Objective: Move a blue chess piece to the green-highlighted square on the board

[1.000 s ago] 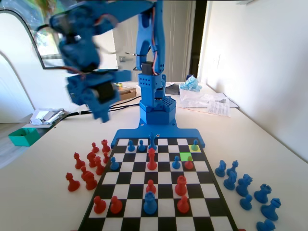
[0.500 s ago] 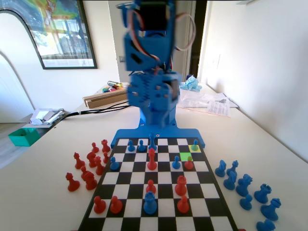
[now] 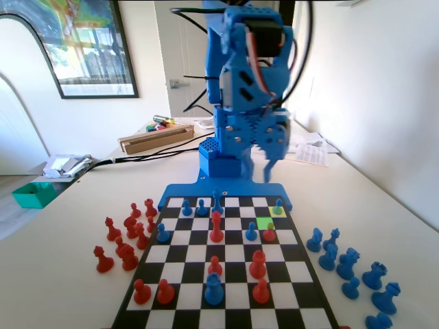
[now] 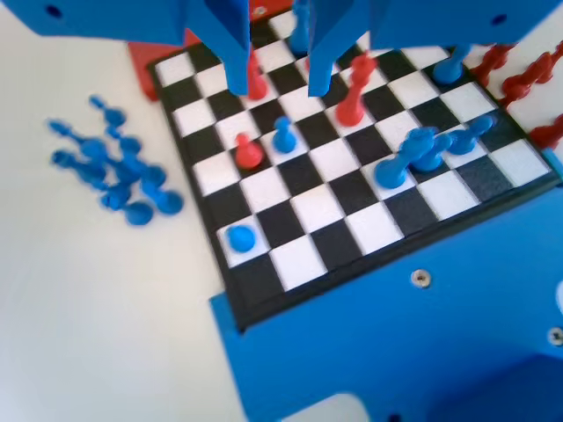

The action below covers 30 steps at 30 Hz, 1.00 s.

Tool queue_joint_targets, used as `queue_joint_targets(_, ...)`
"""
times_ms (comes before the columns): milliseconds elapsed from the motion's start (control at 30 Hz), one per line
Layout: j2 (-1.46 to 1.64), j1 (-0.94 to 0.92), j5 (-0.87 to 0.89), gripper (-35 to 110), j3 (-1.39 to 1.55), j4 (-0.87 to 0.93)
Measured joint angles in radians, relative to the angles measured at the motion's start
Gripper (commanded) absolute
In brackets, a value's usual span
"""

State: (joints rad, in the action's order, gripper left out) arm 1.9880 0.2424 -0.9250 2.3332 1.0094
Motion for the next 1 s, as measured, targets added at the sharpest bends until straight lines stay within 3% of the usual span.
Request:
queue_joint_targets(500,-0.215,0.198,0.044,9,-0.035,-0.087)
queue_joint_targets(1000,-0.316,0.206,-0.049,10,0.061,-0.225)
